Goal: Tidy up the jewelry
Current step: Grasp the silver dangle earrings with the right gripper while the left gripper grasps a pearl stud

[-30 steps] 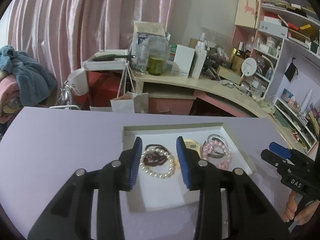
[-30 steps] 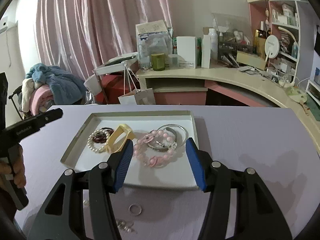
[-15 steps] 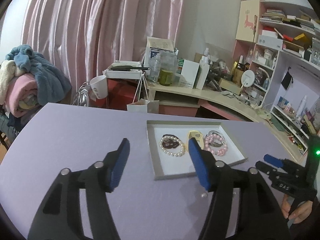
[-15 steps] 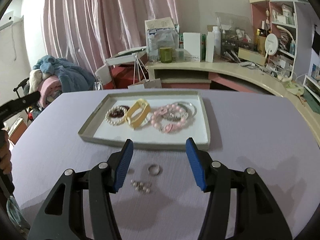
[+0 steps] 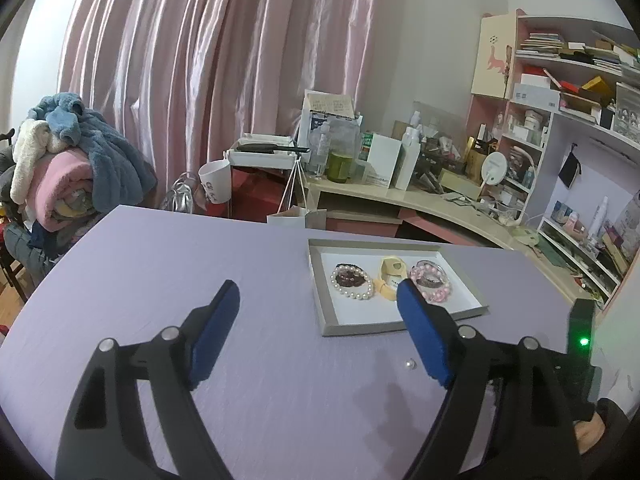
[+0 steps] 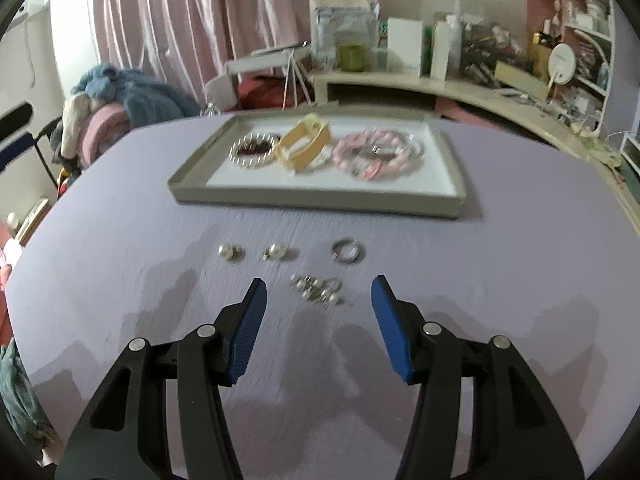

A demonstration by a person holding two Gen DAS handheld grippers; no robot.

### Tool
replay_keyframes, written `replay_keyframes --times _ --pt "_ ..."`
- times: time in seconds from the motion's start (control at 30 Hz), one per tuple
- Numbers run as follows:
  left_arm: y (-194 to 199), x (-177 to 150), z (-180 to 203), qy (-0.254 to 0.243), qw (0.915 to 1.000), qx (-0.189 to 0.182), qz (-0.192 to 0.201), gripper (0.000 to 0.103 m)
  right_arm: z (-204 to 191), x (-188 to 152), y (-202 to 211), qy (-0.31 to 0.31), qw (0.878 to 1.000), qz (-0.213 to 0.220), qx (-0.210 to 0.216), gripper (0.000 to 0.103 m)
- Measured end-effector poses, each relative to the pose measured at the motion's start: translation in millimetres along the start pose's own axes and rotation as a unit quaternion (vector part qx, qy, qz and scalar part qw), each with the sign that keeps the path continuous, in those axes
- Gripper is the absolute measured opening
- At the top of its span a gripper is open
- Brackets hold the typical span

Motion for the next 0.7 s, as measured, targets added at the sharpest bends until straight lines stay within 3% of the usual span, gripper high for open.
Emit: replay_keyframes --times 0.37,0.63,0.7 --pt "2.9 -0.8 -7.6 0.001 1.0 0.003 -0.002 0.081 -6.9 -10.2 -28.0 0.023 0.998 -0.05 -0.016 0.055" --pt "-1.0 -4.1 -8.7 0.0 1.0 0.002 -0.008 0.081 -10.9 -0.4 -35.0 0.031 0.998 -0.048 -0.008 0.035" --pt "-3.6 -6.3 -7.3 -0.003 0.9999 0.003 -0.012 0.081 -10.3 -0.3 -35.0 0.031 0.998 -0.046 -0.006 0.021"
Point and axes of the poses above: each gripper's, at about its wrist camera, not at the fingertips, and y roughly against the way its jaws point, z to its right, x to its top, the point moved 8 cm from there along -y, roughly the way its jaws point, and after that the axes turned 14 degrees about y, right-handed, at the moved point
